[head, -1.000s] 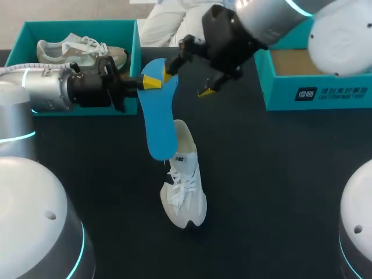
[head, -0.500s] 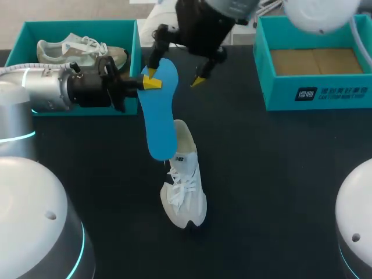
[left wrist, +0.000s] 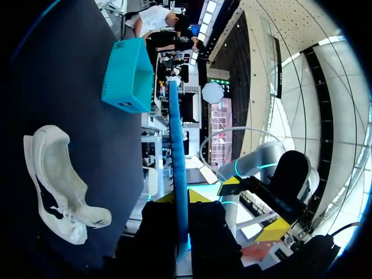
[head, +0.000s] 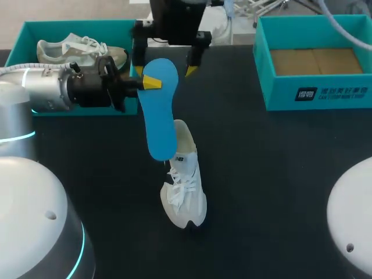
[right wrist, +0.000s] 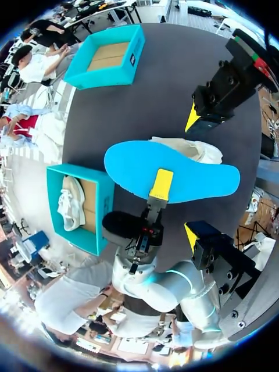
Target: Take the shoe out of the shoebox, open the shoe tongue, remove and reinsert the insole, then place the shoe into the shoebox
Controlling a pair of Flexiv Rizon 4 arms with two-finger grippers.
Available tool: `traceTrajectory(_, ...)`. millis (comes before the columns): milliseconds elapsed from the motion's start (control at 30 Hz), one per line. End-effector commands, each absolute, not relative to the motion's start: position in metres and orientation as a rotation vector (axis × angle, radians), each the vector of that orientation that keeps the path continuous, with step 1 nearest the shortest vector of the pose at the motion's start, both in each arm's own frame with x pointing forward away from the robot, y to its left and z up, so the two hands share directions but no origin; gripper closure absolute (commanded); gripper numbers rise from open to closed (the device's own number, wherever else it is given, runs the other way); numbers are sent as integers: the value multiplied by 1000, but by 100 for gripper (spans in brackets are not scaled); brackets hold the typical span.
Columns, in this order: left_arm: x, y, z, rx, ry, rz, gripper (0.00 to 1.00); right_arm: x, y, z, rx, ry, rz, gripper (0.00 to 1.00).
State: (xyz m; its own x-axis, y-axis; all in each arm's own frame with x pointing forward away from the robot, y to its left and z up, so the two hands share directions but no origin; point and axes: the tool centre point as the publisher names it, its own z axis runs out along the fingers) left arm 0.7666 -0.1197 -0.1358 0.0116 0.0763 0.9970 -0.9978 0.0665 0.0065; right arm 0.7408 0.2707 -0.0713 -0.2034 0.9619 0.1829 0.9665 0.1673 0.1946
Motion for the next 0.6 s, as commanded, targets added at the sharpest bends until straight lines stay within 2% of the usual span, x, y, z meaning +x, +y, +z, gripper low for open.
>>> traceTrajectory(33,765,-119,-136,1111,-1176,1192,100,741,275,-70,-2036,-2438,-335,0)
traceTrajectory(167,765,-119,-136,1111,-1176,1192,100,739,277,-74,-2126,-2478,-230,0)
traceTrajectory(600,765,-119,-136,1111,-1176,1192,100,736,281,-79,-2142,-2495,-229,0)
